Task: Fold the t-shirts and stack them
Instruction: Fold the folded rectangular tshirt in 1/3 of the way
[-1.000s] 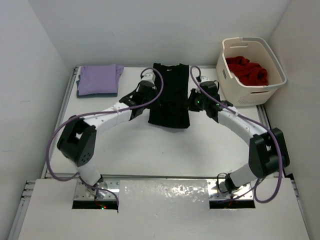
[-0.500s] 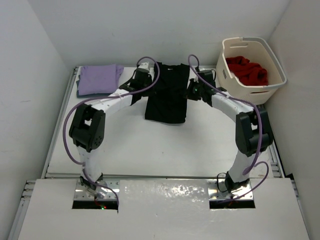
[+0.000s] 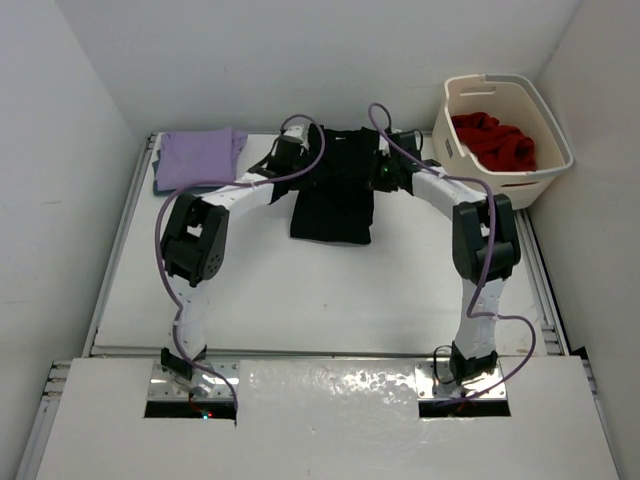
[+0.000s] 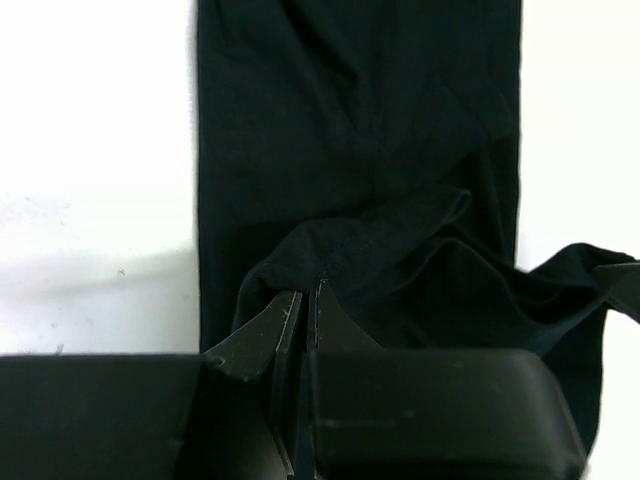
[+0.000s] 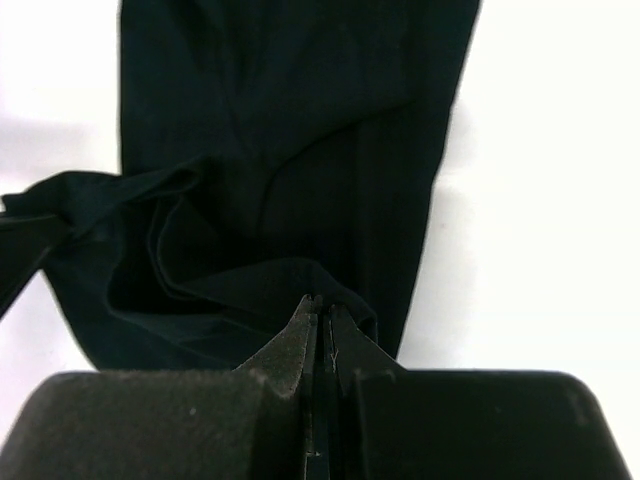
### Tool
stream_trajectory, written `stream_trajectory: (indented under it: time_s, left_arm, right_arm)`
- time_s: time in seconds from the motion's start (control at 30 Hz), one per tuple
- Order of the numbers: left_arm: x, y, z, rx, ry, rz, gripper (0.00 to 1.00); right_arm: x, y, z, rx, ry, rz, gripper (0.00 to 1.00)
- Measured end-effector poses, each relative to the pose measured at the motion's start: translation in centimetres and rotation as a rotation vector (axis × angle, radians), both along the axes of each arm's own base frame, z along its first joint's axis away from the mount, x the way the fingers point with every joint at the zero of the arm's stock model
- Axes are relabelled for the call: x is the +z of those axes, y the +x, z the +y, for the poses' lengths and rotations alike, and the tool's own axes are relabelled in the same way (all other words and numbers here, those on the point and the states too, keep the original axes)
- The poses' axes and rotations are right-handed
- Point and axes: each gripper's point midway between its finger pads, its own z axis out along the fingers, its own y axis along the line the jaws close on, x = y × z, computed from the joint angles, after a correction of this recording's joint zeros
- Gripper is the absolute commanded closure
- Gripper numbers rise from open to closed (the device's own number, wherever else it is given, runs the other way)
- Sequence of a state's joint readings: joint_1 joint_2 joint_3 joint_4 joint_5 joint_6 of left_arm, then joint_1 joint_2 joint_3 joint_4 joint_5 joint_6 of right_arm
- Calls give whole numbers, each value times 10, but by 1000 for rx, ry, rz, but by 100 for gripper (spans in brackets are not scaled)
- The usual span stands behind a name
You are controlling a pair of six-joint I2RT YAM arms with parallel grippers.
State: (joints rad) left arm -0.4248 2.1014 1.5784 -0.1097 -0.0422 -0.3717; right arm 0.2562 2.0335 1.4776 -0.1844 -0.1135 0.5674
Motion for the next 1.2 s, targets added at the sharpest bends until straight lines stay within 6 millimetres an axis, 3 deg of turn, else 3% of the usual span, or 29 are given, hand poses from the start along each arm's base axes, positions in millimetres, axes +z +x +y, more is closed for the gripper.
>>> stream_trajectory:
  time_s: [0.3,0.47,0.5,0.53,0.57,0.6,0.63,0.67,0.7,0.77,0.8,0.93,1.03,1.13,1.2]
  left_arm:
    - [-13,17,11,26,-11,0,100]
    - [-28,24,12,30,-13,20,100]
    - [-31,25,11,28,-16,24,95]
    - [-34,27,10,26,-17,28,75]
    - [-37,29,9,22,-16,31,64]
    - [-38,30,8,20,-17,33,47]
    - [-39,31,7,20,-17,37,40]
    - [-38,32,7,21,-21,40,30]
    - [-37,32,7,25,-19,40,14]
    - [-31,35,9,37,-16,27,11]
    - [-28,36,11,49,-11,23,4]
    - [-5,27,21,76,-4,-3,3]
    - [19,7,31,90,-13,-25,2]
    - [42,-14,43,119,-23,-53,1]
    - [51,-29,54,146,-21,-62,0]
  right_arm:
    - [-19,19,-11,-31,-14,36,96]
    - [-35,30,-10,-33,-17,55,69]
    - [-38,30,-10,-33,-19,60,58]
    - [-40,31,-10,-30,-19,67,53]
    - [-41,33,-10,-25,-20,66,48]
    - [-41,35,-9,-16,-19,65,32]
    - [-38,39,-8,-8,-12,60,13]
    - [-33,42,-7,1,-5,50,1]
    - [-28,45,-6,16,-3,39,1]
    - [-15,50,-3,45,8,3,1]
    - [-9,50,-2,57,14,-10,1]
    - [22,24,3,112,50,-58,1]
    - [48,-14,10,165,97,-93,1]
    - [68,-46,32,240,186,-146,1]
    - [71,-61,50,292,231,-158,1]
